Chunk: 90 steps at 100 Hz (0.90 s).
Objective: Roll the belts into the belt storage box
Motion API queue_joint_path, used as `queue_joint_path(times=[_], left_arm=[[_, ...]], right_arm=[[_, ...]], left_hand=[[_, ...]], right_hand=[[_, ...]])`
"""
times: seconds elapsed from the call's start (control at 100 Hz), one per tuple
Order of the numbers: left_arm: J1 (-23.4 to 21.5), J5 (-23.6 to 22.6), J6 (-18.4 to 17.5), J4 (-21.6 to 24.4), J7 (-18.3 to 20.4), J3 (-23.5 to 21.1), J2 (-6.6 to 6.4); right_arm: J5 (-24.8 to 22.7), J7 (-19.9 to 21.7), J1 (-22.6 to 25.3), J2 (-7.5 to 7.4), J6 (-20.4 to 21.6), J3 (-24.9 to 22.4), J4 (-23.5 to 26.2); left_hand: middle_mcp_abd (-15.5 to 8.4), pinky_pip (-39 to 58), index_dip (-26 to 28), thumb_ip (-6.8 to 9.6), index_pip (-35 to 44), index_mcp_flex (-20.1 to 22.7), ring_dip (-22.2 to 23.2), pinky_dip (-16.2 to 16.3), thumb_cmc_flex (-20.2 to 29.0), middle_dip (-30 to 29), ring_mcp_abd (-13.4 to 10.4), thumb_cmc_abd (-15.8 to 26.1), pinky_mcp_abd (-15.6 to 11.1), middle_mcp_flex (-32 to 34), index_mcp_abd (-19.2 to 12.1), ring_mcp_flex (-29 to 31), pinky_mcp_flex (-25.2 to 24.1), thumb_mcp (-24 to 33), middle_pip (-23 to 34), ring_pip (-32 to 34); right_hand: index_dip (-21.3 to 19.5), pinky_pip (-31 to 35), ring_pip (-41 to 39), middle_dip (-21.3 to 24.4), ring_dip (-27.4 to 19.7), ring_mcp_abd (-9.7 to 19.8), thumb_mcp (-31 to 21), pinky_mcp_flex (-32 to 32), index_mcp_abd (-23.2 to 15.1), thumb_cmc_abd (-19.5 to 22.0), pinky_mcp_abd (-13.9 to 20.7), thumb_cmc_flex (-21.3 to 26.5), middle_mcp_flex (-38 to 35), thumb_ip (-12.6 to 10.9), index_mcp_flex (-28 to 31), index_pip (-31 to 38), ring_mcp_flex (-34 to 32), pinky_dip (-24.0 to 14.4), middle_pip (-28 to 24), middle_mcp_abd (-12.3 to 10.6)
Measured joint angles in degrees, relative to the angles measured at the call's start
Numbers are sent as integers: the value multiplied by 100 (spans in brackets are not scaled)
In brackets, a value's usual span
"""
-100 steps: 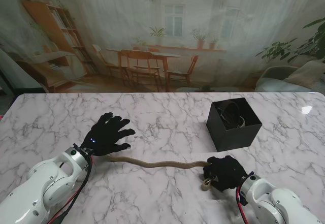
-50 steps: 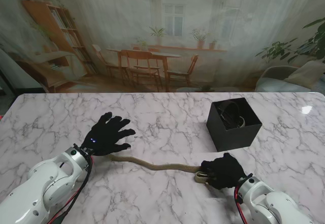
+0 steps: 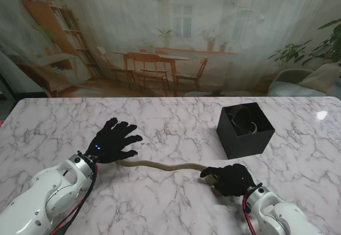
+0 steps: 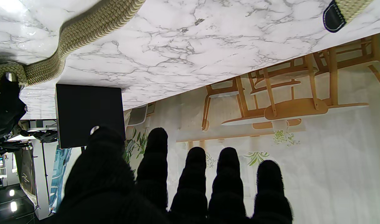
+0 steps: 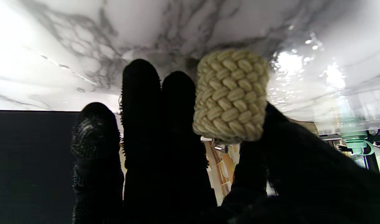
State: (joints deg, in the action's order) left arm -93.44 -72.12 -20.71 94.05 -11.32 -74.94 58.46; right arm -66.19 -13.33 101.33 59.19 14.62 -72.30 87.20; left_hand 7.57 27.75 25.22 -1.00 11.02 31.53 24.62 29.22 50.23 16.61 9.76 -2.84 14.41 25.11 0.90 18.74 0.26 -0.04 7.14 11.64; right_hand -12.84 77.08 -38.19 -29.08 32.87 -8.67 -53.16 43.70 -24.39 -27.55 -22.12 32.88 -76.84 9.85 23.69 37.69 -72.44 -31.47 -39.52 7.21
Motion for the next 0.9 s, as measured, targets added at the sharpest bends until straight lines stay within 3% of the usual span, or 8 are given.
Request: queue_joint_path(times=[0.08,0.16,0.23,0.3,0.37,0.59,0.71,0.9], left_arm=[[0,1,0,-1,-6,0,0],[1,3,0,-2,-8,0,1],[1,5,-2,-3,-9,0,1],[4,13,-2,-4,-7,6,1],[12,26,-3,-6,6,16,1],[19,39,-3,-7,19,18,4],[19,56,-2,-8,17,13,6],[19,68,-2,-8,23,13,8]], right_arm=[[30,93,4,1,37,-15,28],[46,134,12,1,75,-33,53],[6,237,41,1,81,-76,126],[-66,468,103,0,81,-167,273],[-61,899,176,-2,112,-287,476],[261,2491,357,-50,374,-691,1134],[483,3383,395,-122,449,-841,1460],[1,3246,402,-200,513,-818,1503]], left_hand=[[0,0,0,0,0,0,0,0,0,1,0,0,0,0,2,0,0,0,0,0],[0,0,0,0,0,0,0,0,0,2,0,0,0,0,4,0,0,0,0,0],[0,0,0,0,0,0,0,0,0,2,0,0,0,0,6,0,0,0,0,0],[0,0,0,0,0,0,0,0,0,2,0,0,0,0,7,0,0,0,0,0],[0,0,0,0,0,0,0,0,0,2,0,0,0,0,7,0,-1,0,0,0],[0,-1,0,0,0,0,0,0,-1,2,0,3,0,0,7,0,-3,0,0,0],[0,-2,0,0,0,0,0,0,-4,2,1,65,0,0,8,0,-24,7,0,0],[0,-3,0,0,0,0,0,0,-4,3,1,64,0,0,8,0,-27,6,0,0]], right_hand=[[85,0,30,-15,-58,-22,105,-107,33,91,-53,75,0,105,1322,707,-2,43,-4,20],[519,-62,389,184,-185,6,180,-317,836,-77,83,127,-150,308,1623,1412,-17,44,229,11],[-293,-132,753,353,-426,166,87,-551,1312,-180,322,-303,-289,331,1703,1155,-56,13,414,-166],[-1312,-242,929,481,-656,351,16,-817,1792,-230,531,-1042,-294,-133,1758,318,170,-2,557,-340],[-1485,-328,1026,577,-732,421,20,-965,2021,-234,593,-1223,-290,-244,1752,0,309,-2,695,-395],[-1627,-895,1535,1218,-1157,758,12,-1557,2577,-236,904,-1275,546,-381,776,-663,1316,112,1575,-581],[-1827,-1293,1930,1668,-1486,959,-491,-1982,2734,-401,1031,-1247,1307,-624,23,-955,1957,302,1911,-665],[-2172,-1499,2262,1781,-1724,1252,-1705,-2029,2767,-637,1298,37,1598,-1033,-286,-1112,2229,468,1957,-952]])
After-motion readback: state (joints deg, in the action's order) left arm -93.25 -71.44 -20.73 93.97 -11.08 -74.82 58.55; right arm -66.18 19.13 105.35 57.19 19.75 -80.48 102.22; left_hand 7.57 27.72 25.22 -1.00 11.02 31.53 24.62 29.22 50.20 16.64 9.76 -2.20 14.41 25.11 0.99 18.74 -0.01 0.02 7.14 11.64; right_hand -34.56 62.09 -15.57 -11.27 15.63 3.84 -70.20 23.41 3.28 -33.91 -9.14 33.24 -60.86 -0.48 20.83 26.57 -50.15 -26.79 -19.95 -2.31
